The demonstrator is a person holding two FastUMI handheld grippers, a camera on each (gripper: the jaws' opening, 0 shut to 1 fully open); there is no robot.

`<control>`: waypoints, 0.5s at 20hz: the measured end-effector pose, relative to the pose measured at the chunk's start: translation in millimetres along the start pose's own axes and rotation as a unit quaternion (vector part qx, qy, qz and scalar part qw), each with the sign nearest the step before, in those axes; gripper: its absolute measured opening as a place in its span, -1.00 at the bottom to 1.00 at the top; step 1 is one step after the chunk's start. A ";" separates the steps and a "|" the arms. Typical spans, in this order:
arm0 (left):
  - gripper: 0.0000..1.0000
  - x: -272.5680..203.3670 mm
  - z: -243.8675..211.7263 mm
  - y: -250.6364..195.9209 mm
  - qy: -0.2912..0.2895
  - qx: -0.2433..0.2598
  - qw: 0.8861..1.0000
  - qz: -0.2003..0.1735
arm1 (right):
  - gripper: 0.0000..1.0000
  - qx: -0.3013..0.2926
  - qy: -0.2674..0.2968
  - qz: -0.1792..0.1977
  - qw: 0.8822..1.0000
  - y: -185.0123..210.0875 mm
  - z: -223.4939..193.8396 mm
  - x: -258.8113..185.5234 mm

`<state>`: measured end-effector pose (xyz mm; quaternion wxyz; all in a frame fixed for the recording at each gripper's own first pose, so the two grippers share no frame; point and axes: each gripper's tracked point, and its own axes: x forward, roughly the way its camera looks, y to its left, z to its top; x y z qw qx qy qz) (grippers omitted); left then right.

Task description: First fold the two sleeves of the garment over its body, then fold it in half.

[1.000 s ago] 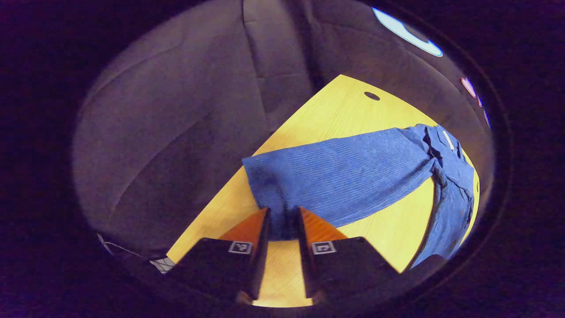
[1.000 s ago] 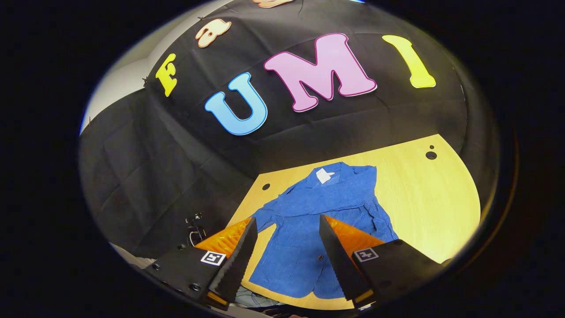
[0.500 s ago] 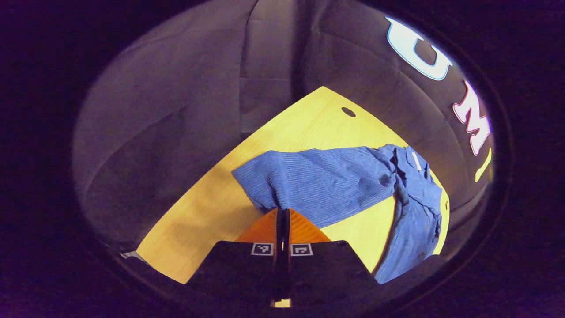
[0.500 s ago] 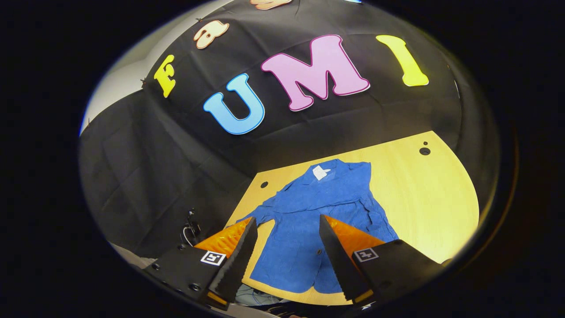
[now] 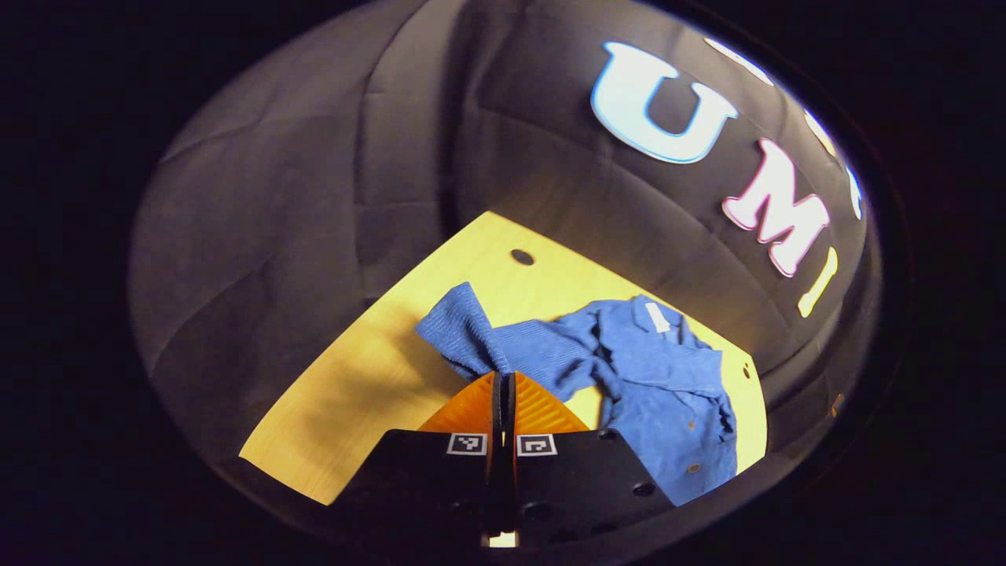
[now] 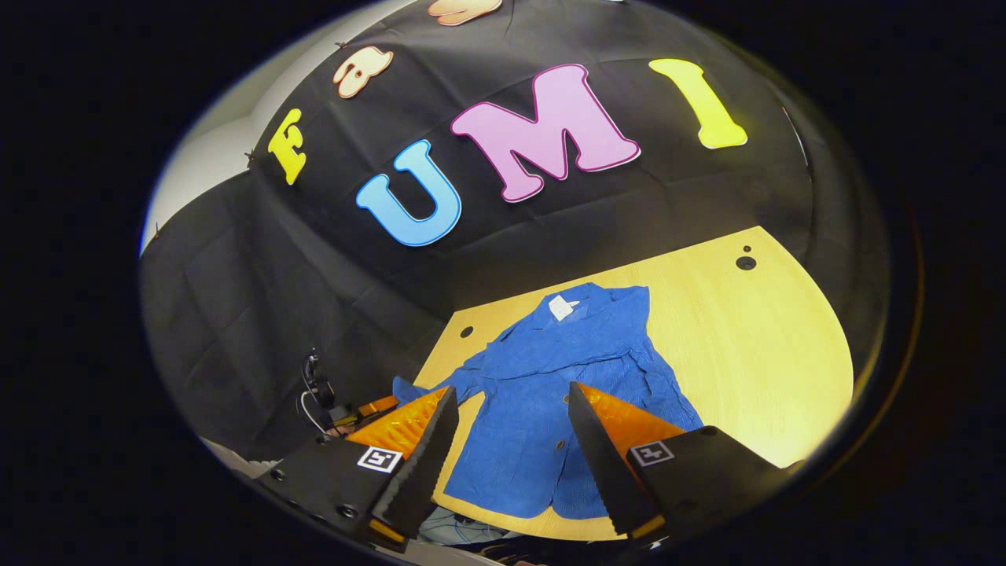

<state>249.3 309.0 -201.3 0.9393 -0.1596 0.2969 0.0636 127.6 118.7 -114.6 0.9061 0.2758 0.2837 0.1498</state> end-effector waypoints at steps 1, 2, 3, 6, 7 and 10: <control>-1.00 0.1 11.5 -22.1 -0.009 0.009 1.000 -0.014 | 0.80 0.002 -0.002 0.000 1.000 -1.6 0.9 -2.5; -1.00 2.4 20.0 -44.4 -0.016 0.016 0.999 -0.029 | 0.80 0.002 -0.005 -0.001 1.000 -5.2 2.6 -6.0; -1.00 5.1 30.4 -68.9 -0.024 0.024 0.998 -0.044 | 0.80 0.002 -0.008 -0.004 1.000 -10.7 4.3 -10.9; -1.00 20.7 52.2 -142.1 -0.030 0.060 0.994 -0.081 | 0.79 0.008 -0.019 -0.015 1.000 -30.7 11.0 -28.0; -1.00 28.7 55.7 -165.1 -0.034 0.081 0.992 -0.092 | 0.79 0.012 -0.023 -0.020 0.999 -38.6 12.8 -35.6; -1.00 62.0 48.5 -232.9 -0.022 0.129 0.985 -0.115 | 0.79 0.028 -0.035 -0.040 0.998 -69.6 17.4 -56.9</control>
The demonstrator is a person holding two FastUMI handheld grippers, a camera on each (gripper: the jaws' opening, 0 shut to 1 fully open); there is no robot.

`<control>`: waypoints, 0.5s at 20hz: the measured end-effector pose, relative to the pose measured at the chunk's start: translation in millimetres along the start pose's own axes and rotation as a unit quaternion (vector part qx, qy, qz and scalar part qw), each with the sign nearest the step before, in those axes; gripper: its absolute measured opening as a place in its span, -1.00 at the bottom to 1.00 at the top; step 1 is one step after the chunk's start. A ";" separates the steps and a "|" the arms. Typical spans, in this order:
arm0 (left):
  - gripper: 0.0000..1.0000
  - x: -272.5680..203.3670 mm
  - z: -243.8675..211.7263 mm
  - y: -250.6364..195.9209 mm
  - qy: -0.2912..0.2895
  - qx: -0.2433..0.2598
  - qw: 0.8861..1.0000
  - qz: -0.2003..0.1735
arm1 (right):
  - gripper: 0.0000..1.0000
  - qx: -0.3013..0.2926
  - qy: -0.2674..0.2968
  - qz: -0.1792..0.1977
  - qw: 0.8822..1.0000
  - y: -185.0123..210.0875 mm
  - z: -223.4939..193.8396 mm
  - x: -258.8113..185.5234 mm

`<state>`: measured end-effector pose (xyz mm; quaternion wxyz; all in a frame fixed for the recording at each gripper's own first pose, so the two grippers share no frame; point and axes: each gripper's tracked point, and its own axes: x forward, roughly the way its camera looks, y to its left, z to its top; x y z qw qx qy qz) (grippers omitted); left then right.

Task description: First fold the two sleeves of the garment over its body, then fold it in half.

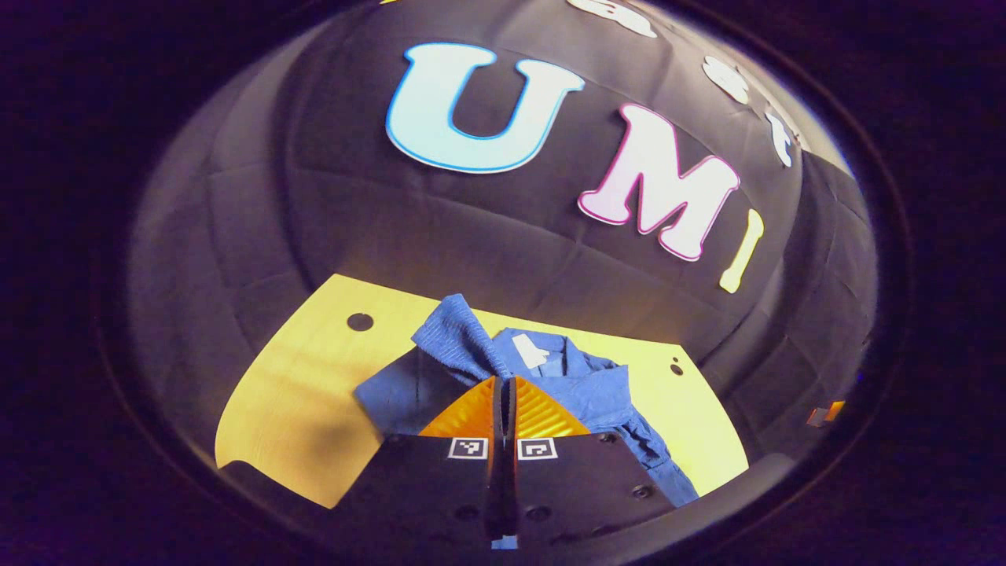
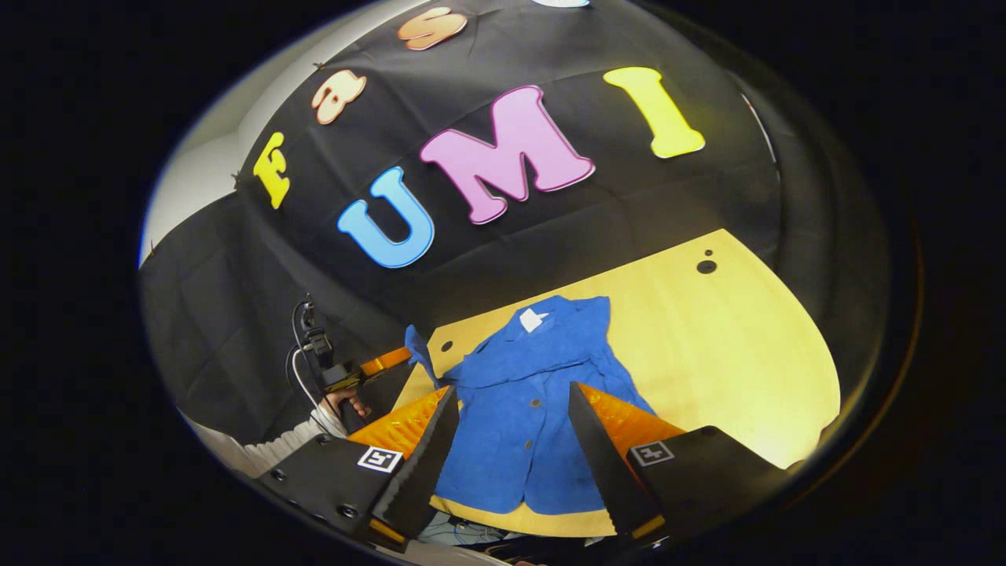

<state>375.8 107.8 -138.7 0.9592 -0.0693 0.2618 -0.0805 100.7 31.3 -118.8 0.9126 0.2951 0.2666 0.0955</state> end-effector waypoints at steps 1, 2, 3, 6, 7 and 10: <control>-1.00 16.2 -0.7 -20.3 0.006 0.007 1.000 -0.009 | 0.79 0.004 -0.003 -0.009 1.000 -10.8 1.2 -5.8; -1.00 32.1 -4.4 -37.9 0.016 0.013 1.000 -0.016 | 0.79 0.005 -0.004 -0.019 1.000 -23.0 2.1 -10.7; -1.00 48.8 -7.9 -56.1 0.023 0.023 0.999 -0.016 | 0.79 0.007 -0.004 -0.030 1.000 -34.5 1.6 -15.7; -1.00 105.3 -20.9 -97.9 0.052 0.055 0.997 -0.008 | 0.79 0.023 -0.003 -0.045 0.999 -61.2 2.2 -26.6; -1.00 122.0 -28.1 -112.4 0.068 0.068 0.995 -0.015 | 0.79 0.026 -0.002 -0.050 0.998 -70.4 2.0 -30.3; -1.00 164.3 -49.0 -138.2 0.107 0.117 0.987 -0.025 | 0.79 0.037 0.001 -0.060 0.998 -92.6 3.9 -35.7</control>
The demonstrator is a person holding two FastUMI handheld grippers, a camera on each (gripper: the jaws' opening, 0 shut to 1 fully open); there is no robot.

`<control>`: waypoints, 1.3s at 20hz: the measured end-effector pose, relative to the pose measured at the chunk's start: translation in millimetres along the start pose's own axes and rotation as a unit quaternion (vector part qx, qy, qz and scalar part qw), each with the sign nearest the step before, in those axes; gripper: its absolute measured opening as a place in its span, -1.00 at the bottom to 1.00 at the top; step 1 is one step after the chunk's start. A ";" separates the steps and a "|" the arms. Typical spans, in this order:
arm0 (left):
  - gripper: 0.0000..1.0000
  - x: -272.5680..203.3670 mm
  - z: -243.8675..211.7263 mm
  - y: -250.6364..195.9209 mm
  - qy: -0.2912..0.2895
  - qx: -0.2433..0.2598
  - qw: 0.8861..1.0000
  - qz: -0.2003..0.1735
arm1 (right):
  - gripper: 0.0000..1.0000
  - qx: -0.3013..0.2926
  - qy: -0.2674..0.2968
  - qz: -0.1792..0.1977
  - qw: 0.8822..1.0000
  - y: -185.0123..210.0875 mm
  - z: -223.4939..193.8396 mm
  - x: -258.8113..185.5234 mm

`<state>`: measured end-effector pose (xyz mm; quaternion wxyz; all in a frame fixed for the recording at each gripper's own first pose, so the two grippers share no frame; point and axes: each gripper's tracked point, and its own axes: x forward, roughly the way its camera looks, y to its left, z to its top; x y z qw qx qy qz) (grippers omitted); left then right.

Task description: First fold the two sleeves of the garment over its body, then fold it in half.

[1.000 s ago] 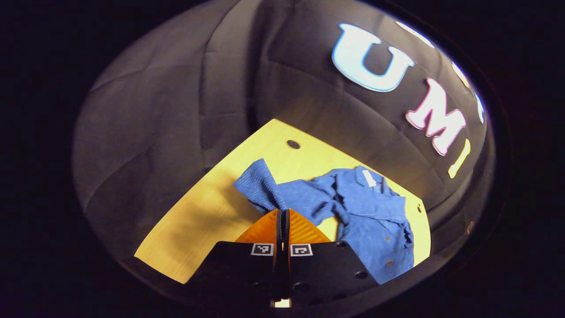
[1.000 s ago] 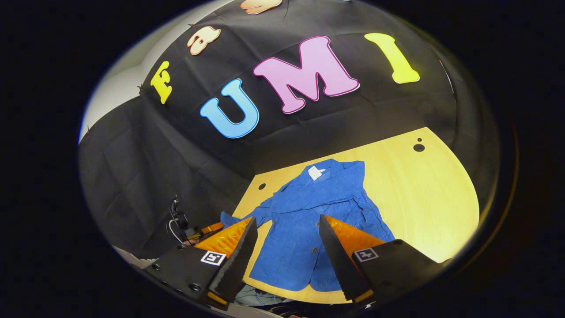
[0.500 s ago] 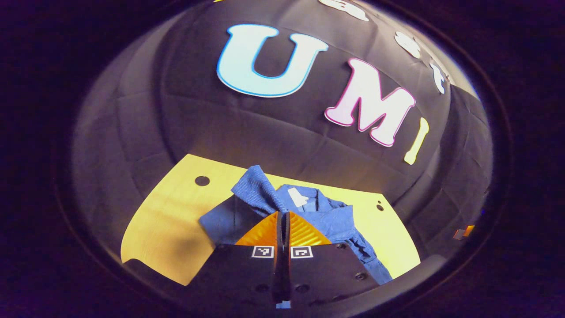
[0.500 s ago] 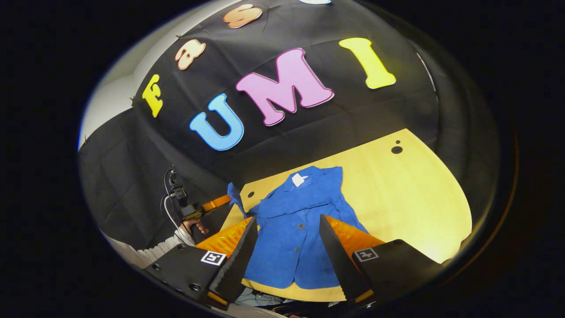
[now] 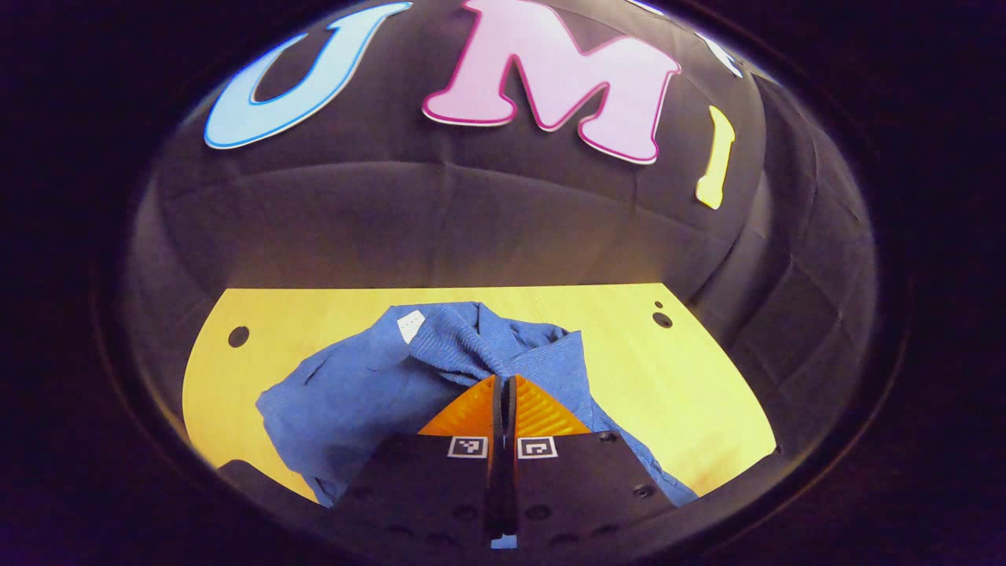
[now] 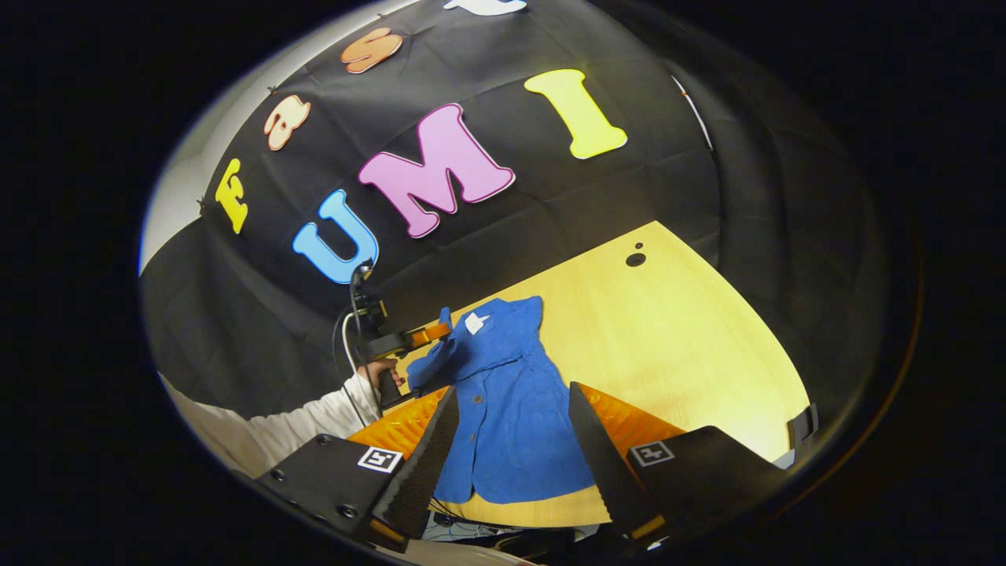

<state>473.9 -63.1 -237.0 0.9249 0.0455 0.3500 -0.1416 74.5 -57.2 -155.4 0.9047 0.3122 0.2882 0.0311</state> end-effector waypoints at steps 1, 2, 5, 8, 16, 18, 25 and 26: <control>-1.00 13.0 -4.6 -8.9 0.012 0.006 1.000 -0.003 | 0.79 0.002 0.002 -0.004 1.000 -7.0 0.5 -0.2; -1.00 23.2 -10.5 -16.9 0.025 0.009 1.000 -0.008 | 0.79 0.003 0.004 -0.006 1.000 -13.4 1.0 0.4; -1.00 48.4 -27.2 -29.5 0.047 0.008 0.999 -0.013 | 0.79 0.013 0.010 -0.011 1.000 -30.5 1.2 2.6; -0.96 57.3 -32.1 -65.4 0.057 -0.013 0.994 -0.090 | 0.79 0.022 0.013 -0.014 1.000 -41.1 1.0 6.4; 0.60 -6.5 -15.2 -45.1 -0.009 -0.002 0.997 -0.070 | 0.79 0.021 0.043 -0.008 0.999 -39.2 -20.5 35.2; 0.60 -39.2 -29.9 -21.9 -0.009 0.012 0.999 -0.040 | 0.79 0.020 0.058 0.001 0.998 -30.0 -29.8 49.8; 0.61 -161.7 -147.2 50.0 0.072 -0.036 0.994 0.072 | 0.79 -0.012 0.151 -0.034 0.988 -39.7 -89.0 100.3; 0.61 -177.5 -175.5 57.4 0.103 -0.046 0.990 0.088 | 0.79 -0.012 0.168 -0.043 0.985 -39.4 -96.7 105.7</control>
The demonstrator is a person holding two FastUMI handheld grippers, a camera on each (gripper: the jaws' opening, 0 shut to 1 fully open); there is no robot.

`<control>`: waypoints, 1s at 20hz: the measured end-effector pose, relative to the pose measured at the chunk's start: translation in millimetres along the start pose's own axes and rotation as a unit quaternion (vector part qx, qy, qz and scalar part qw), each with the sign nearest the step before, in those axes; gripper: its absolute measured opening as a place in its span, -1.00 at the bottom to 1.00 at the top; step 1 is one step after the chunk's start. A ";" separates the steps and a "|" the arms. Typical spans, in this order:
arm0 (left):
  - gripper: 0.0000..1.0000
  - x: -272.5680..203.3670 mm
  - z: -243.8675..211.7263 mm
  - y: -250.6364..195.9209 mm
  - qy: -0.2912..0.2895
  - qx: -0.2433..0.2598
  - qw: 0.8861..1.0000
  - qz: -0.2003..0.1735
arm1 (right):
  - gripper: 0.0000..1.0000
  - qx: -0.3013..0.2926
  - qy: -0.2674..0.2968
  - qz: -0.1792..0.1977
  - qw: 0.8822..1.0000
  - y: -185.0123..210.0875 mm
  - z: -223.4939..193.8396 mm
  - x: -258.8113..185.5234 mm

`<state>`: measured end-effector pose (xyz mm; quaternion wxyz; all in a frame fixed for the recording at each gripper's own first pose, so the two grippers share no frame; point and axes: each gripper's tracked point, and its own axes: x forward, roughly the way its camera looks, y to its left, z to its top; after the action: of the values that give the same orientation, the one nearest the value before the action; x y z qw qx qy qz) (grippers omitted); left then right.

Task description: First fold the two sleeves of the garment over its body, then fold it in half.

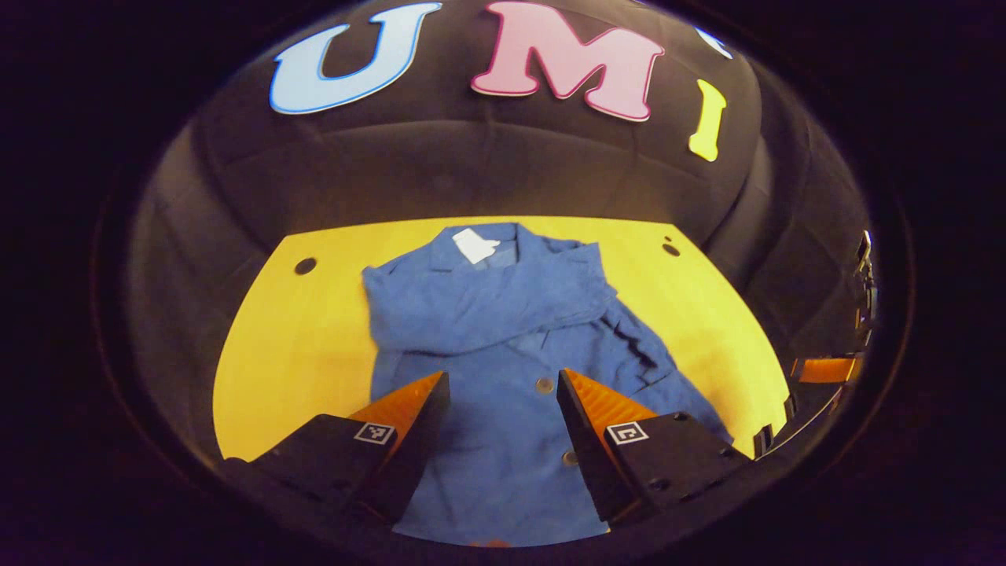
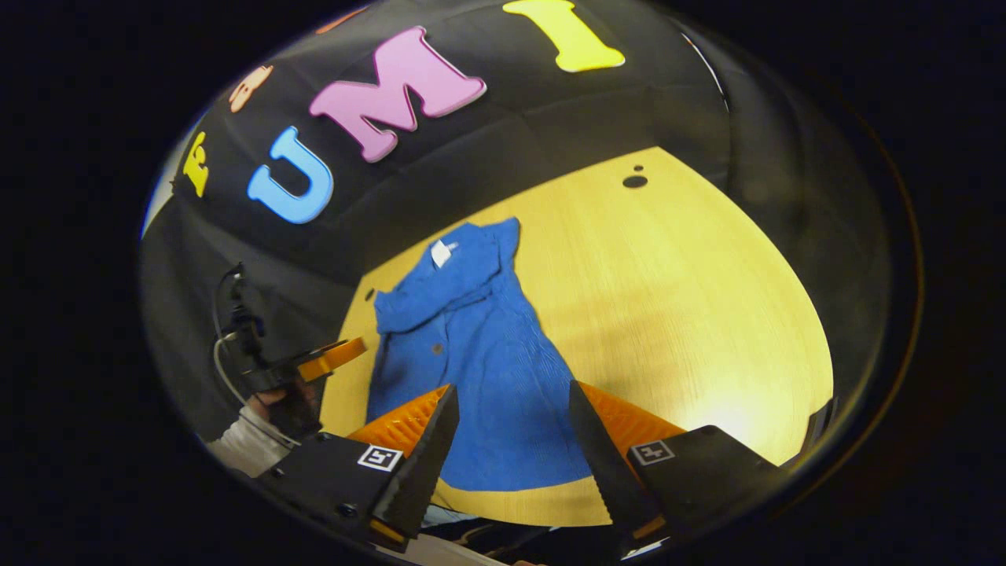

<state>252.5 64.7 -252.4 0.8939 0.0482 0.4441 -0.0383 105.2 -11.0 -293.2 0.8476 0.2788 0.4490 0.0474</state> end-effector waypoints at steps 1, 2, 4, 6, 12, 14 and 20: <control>0.61 -11.4 -29.7 12.5 0.024 -0.012 0.999 0.017 | 0.80 -0.005 0.019 -0.009 1.000 -1.5 -8.9 7.9; 0.61 -19.2 -54.9 24.0 0.049 -0.025 0.998 0.029 | 0.80 -0.014 0.037 -0.020 0.999 -5.1 -17.4 14.2; 0.61 -31.0 -103.6 40.7 0.097 -0.055 0.993 0.045 | 0.80 -0.043 0.074 -0.054 0.995 -21.9 -40.4 22.4; 0.61 -32.9 -140.2 48.9 0.148 -0.089 0.983 0.053 | 0.81 -0.066 0.130 -0.082 0.986 -34.9 -67.9 28.2; 0.61 -26.0 -196.6 74.5 0.217 -0.109 0.965 0.095 | 0.97 -0.100 0.174 -0.116 0.973 -49.3 -95.5 42.8; 0.62 -25.8 -199.8 76.6 0.226 -0.105 0.963 0.101 | 0.97 -0.104 0.181 -0.124 0.970 -53.6 -98.1 45.2; 0.65 -19.5 -209.3 75.3 0.248 -0.092 0.959 0.104 | 0.97 -0.124 0.198 -0.152 0.961 -69.0 -110.7 48.7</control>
<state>83.7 165.2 -358.7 0.7552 0.0199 0.6461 0.1087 35.2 -5.3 -413.4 0.7672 0.0853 0.6351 0.0276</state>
